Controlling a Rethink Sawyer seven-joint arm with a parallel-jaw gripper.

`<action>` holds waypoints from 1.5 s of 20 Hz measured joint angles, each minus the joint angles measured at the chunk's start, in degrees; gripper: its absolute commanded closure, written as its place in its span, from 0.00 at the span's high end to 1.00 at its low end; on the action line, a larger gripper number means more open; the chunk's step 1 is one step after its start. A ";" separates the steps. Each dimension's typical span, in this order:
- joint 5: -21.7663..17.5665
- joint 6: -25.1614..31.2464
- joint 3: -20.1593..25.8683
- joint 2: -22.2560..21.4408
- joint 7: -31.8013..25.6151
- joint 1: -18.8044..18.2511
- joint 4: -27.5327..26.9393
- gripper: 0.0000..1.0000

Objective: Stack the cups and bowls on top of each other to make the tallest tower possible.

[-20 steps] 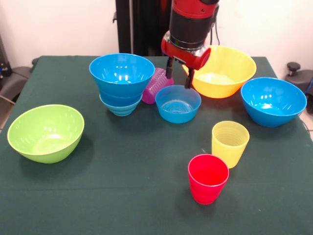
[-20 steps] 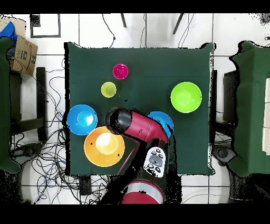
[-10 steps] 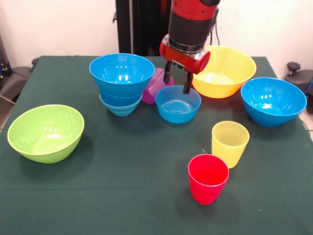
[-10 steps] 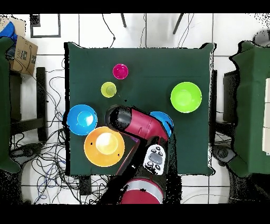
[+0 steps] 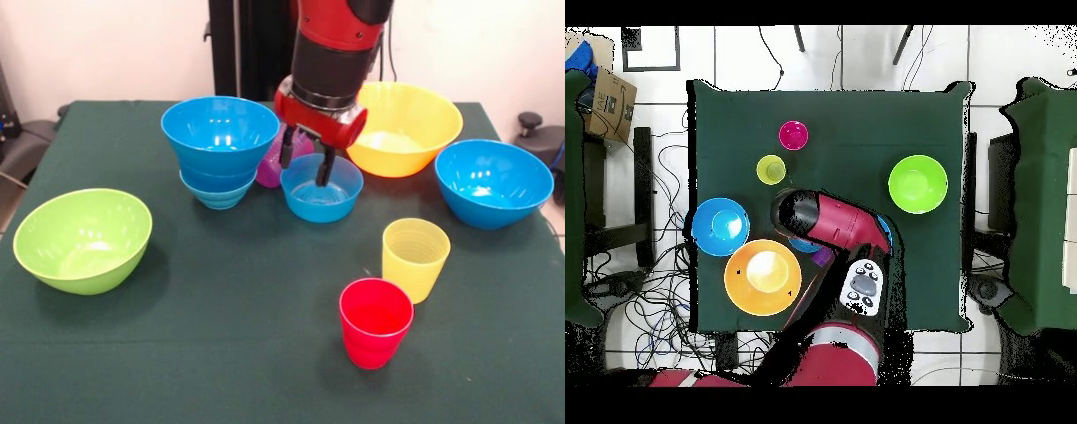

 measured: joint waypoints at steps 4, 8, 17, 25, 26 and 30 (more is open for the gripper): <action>-1.95 0.00 -0.02 1.17 0.00 -1.67 -2.53 1.00; -4.67 0.00 0.59 2.10 0.00 -4.48 -4.78 1.00; -10.09 0.01 2.60 2.78 0.00 -10.03 -7.05 1.00; -12.90 0.01 3.56 2.78 0.00 -11.00 -7.27 1.00; -13.13 0.01 3.74 2.77 0.00 -11.05 -7.27 1.00; -14.21 0.01 4.66 2.77 0.00 -11.25 -7.37 1.00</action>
